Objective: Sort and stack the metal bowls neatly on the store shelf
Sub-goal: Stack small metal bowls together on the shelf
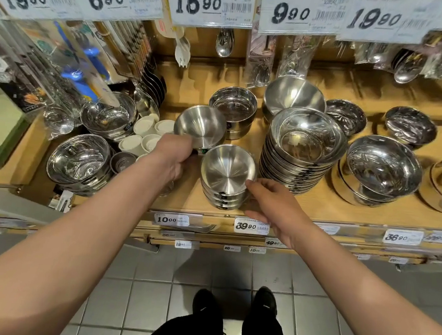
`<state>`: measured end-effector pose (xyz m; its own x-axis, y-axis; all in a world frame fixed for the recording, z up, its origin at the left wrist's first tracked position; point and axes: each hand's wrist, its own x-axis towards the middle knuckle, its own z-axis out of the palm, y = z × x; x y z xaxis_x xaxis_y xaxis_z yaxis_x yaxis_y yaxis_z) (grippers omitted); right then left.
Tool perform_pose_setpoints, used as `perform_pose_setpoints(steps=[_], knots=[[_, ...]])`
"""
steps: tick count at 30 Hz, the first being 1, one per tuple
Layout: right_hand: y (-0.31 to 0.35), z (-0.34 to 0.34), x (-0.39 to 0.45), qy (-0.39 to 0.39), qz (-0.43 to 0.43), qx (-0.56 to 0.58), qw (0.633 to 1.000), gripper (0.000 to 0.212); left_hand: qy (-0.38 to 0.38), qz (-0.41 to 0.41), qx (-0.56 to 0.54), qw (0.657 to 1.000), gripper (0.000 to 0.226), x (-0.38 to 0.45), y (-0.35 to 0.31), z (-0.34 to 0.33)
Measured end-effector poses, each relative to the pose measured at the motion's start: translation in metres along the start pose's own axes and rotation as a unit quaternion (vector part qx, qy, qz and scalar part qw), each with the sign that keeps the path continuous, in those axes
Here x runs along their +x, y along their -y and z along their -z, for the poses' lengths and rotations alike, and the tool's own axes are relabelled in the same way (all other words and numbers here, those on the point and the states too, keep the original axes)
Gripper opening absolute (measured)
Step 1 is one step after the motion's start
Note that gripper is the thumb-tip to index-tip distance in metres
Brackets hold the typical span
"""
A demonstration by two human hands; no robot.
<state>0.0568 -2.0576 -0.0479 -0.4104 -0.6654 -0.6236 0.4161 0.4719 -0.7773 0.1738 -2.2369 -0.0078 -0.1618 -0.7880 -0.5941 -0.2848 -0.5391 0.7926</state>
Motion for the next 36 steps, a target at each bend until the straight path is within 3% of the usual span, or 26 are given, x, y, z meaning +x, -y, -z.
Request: perform_pose_setpoints(steps=[8,15,19,23,25,28,30,36], knots=[[0.004,-0.005,0.002,0.009,-0.024,0.042,0.999,0.057,0.000,-0.008,0.010,1.000,0.006,-0.032,-0.018,0.024],[0.004,-0.014,0.004,0.017,-0.011,0.058,0.998,0.021,0.059,-0.008,0.034,0.998,0.008,-0.045,-0.024,0.037],[0.010,-0.014,0.000,0.022,-0.008,0.035,0.999,0.028,0.125,0.015,0.041,0.991,0.019,-0.056,-0.026,0.035],[0.030,-0.006,-0.017,-0.096,0.082,-0.120,0.985,0.049,0.159,0.010,0.029,0.987,0.019,-0.070,-0.029,0.033],[0.045,-0.004,-0.026,-0.127,0.156,-0.103,0.974,0.056,0.170,0.005,0.040,0.985,0.020,-0.075,-0.030,0.032],[0.063,-0.009,-0.033,-0.051,0.192,0.000,0.980,0.041,0.188,0.007,0.056,0.981,0.027,-0.079,-0.027,0.031],[0.067,-0.016,-0.035,-0.027,0.197,-0.008,0.980,0.031,0.191,0.009,0.077,0.978,0.032,-0.080,-0.024,0.031],[0.052,-0.024,-0.028,-0.065,0.196,-0.099,0.973,0.025,0.177,0.000,0.100,0.979,0.026,-0.071,-0.016,0.031]])
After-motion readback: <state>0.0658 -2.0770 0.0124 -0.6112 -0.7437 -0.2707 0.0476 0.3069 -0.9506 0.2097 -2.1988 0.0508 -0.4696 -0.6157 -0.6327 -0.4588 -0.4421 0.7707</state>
